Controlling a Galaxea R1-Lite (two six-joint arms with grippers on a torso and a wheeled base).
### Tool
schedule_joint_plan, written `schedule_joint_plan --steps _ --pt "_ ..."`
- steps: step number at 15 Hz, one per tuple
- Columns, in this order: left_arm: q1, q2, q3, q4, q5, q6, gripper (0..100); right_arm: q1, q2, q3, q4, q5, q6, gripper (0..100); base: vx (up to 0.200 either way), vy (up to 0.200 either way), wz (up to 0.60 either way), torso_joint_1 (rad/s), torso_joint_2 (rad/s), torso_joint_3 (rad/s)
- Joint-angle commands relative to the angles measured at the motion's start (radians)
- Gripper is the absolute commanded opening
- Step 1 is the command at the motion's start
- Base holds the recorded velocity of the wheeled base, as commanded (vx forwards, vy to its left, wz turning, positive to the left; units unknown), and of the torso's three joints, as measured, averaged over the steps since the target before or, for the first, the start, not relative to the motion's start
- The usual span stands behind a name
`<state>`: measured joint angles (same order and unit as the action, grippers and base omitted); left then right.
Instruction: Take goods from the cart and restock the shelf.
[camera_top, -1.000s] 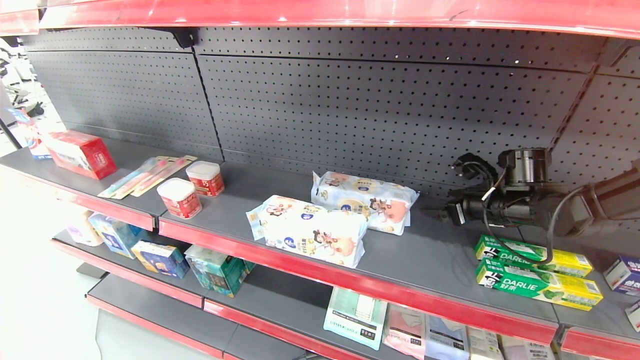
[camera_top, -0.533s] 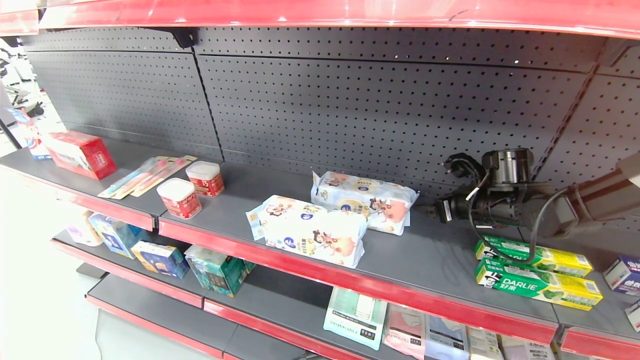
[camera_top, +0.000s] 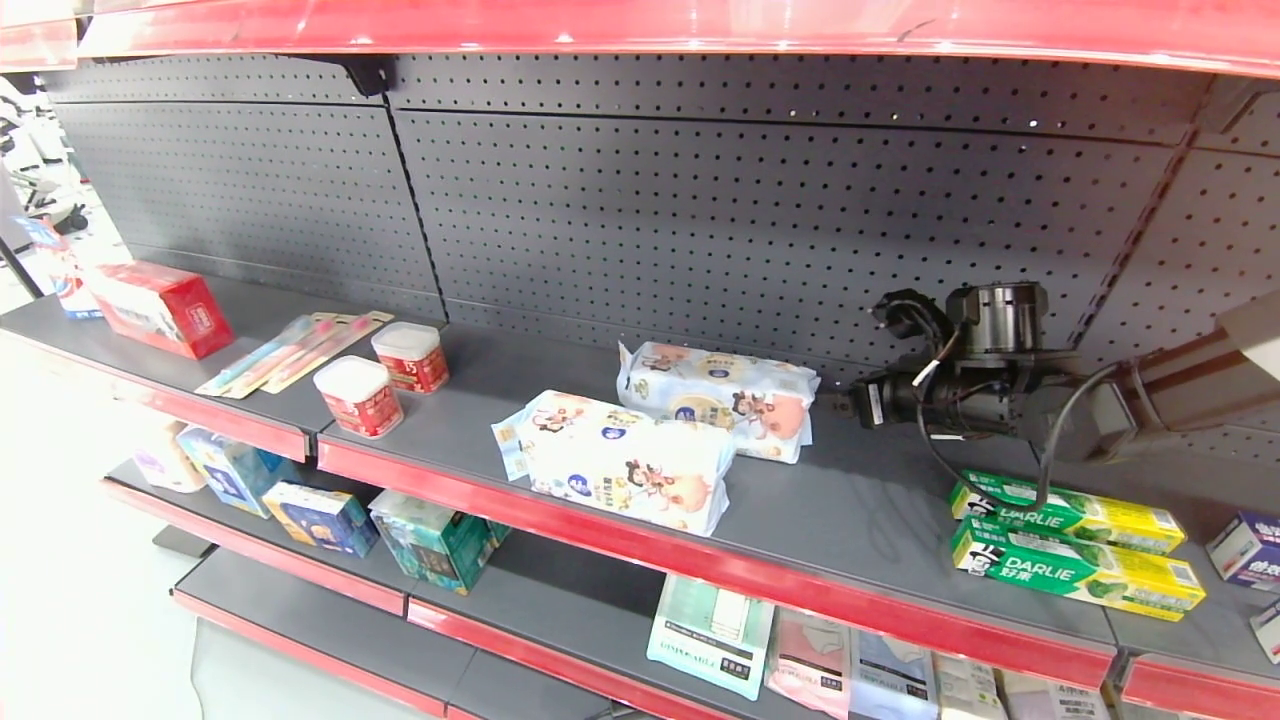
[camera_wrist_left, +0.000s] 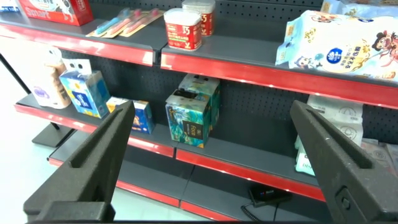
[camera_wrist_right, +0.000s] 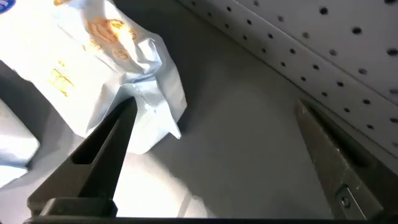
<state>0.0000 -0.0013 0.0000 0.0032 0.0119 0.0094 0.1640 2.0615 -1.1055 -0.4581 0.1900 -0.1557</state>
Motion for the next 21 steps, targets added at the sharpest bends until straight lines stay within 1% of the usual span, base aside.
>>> schedule_joint_plan --steps 1,4,7,13,18,21 --pt "0.000 0.001 0.000 0.000 0.000 0.000 100 0.014 0.003 0.001 -0.001 0.000 -0.001 100 0.000 0.000 0.00 0.000 0.00 0.000" --pt "0.000 0.001 0.000 0.000 0.000 0.000 100 0.034 0.003 -0.002 -0.001 -0.007 0.001 100 0.000 0.000 0.00 0.000 0.00 0.000" --pt "0.000 0.001 0.000 0.000 0.000 0.000 100 0.058 0.003 -0.007 -0.001 -0.017 0.038 100 0.000 0.000 0.00 0.000 0.00 0.000" --pt "0.000 0.001 0.000 0.000 0.000 0.000 100 0.072 0.003 -0.007 -0.001 -0.017 0.038 100 0.000 0.000 0.00 0.000 0.00 0.000" --pt "0.000 0.001 0.000 0.000 0.000 0.000 100 0.058 -0.006 -0.004 -0.001 -0.017 0.036 100 0.000 0.000 0.00 0.000 0.00 0.000" --pt "0.000 0.001 0.000 0.000 0.000 0.000 100 0.034 -0.046 0.052 0.001 -0.015 0.024 100 0.000 0.000 0.00 0.000 0.00 0.000"
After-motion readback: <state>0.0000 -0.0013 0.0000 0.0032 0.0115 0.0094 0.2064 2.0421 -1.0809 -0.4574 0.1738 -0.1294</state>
